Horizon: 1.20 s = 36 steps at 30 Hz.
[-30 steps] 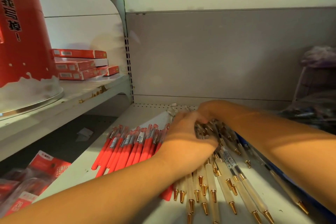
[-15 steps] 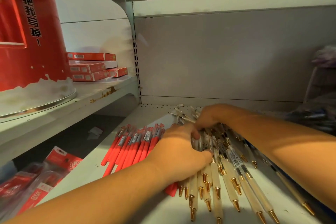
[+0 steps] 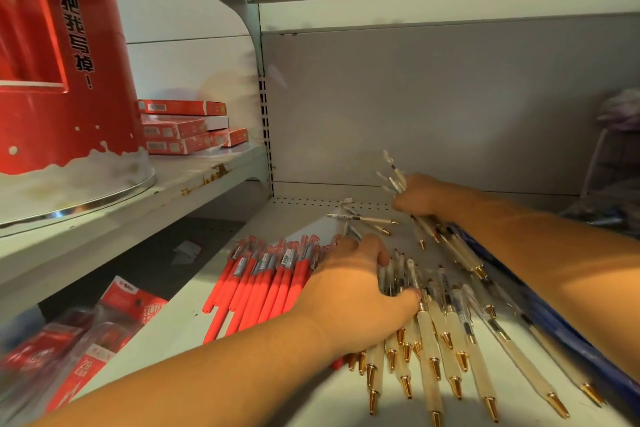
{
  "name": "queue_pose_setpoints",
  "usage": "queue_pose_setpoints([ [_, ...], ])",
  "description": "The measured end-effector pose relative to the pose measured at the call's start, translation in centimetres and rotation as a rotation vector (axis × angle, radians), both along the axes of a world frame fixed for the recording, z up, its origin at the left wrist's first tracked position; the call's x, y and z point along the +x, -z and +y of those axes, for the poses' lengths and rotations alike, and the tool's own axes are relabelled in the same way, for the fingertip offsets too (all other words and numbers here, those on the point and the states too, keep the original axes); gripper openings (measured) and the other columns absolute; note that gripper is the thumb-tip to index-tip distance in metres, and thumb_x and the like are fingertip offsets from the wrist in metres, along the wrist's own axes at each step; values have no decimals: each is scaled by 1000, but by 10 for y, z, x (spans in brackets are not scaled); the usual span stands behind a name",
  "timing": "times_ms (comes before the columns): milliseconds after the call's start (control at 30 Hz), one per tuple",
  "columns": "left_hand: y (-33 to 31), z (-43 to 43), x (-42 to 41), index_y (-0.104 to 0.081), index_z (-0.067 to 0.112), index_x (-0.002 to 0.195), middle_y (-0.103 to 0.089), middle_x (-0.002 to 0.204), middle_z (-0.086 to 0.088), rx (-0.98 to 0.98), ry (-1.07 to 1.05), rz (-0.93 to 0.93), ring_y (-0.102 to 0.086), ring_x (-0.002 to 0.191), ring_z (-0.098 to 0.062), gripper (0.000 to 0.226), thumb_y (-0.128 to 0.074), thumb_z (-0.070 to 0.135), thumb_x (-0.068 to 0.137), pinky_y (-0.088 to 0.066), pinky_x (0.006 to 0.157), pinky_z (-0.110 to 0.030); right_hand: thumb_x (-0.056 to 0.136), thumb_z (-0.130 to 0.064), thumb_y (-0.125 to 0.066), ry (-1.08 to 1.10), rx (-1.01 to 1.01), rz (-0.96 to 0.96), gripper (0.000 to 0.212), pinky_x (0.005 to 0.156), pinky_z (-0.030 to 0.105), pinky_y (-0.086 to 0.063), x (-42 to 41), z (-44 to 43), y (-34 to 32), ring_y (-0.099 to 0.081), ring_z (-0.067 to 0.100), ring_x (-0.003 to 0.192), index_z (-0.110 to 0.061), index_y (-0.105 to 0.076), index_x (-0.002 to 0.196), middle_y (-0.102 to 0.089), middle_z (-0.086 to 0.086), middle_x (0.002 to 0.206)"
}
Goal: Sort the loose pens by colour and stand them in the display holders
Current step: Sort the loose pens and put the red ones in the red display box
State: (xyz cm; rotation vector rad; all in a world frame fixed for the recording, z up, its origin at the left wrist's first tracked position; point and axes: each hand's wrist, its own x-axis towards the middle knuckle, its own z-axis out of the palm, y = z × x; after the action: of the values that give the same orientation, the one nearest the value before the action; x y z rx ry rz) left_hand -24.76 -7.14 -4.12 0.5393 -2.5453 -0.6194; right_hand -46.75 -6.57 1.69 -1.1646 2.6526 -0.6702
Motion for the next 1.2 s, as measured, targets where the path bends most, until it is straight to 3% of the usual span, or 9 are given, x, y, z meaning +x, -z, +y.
queue_pose_setpoints([
  [267,-8,-3,0,-53,30,100,-53,99,6,75,-9,17,-54,90,-15,21,-59,45,87,-42,72,-26,88,-11,-58,33,-128,-355,11,42,23,-48,41,53,-34,-52,14,37,-7,-55,78,-56,1,43],
  [367,-13,-5,-2,-51,29,106,-53,107,4,135,-24,48,-53,93,-15,16,-51,38,93,-39,70,-28,86,-12,-59,-1,40,-350,5,47,17,-50,72,82,-17,-58,14,59,-9,-55,83,-61,2,67],
  [433,-17,-7,-6,-49,28,113,-52,104,5,145,-53,73,-51,87,-12,20,-48,38,96,-37,64,-24,87,-11,-59,-28,107,-350,19,70,22,-55,88,99,-3,-64,16,90,-5,-56,105,-64,4,100],
  [500,-21,-9,-13,-48,26,119,-51,97,8,135,-68,62,-51,81,-9,25,-48,40,98,-37,61,-22,90,-13,-59,-16,93,-409,21,71,27,-56,100,112,5,-62,15,83,-5,-53,108,-61,6,102],
  [633,-24,-11,-30,-41,27,138,-53,130,-4,75,-47,-55,-55,110,-25,52,-51,52,94,-48,88,-38,91,-30,-64,-36,79,-394,54,83,27,-49,118,127,2,-58,14,98,-20,-43,139,-60,2,122],
  [733,-27,-14,-44,-34,34,146,-42,150,-4,89,22,-121,-49,124,-27,52,-44,47,96,-44,101,-41,87,-30,-69,-26,-2,-543,40,92,33,-53,125,135,0,-66,17,100,-23,-49,121,-66,1,113],
  [900,-23,-6,-58,-37,27,143,-48,145,-8,-9,92,-248,-51,119,-26,45,-18,43,105,-39,90,-34,82,-29,-71,10,-62,-502,45,95,37,-51,124,154,7,-61,20,102,-14,-50,119,-61,5,112],
  [1033,-18,-1,-62,-51,24,127,-62,122,-9,-19,78,-222,-56,91,-16,45,-20,47,104,-48,83,-33,84,-17,-68,8,-137,-490,36,95,38,-55,121,169,8,-67,20,103,-14,-58,119,-63,6,117],
  [1200,-17,5,-55,-53,28,132,-58,132,-3,48,83,-210,-54,103,-17,54,-23,59,101,-39,83,-31,83,-23,-77,-30,-155,-423,40,91,32,-56,119,181,10,-71,14,92,-16,-61,119,-71,2,106],
])
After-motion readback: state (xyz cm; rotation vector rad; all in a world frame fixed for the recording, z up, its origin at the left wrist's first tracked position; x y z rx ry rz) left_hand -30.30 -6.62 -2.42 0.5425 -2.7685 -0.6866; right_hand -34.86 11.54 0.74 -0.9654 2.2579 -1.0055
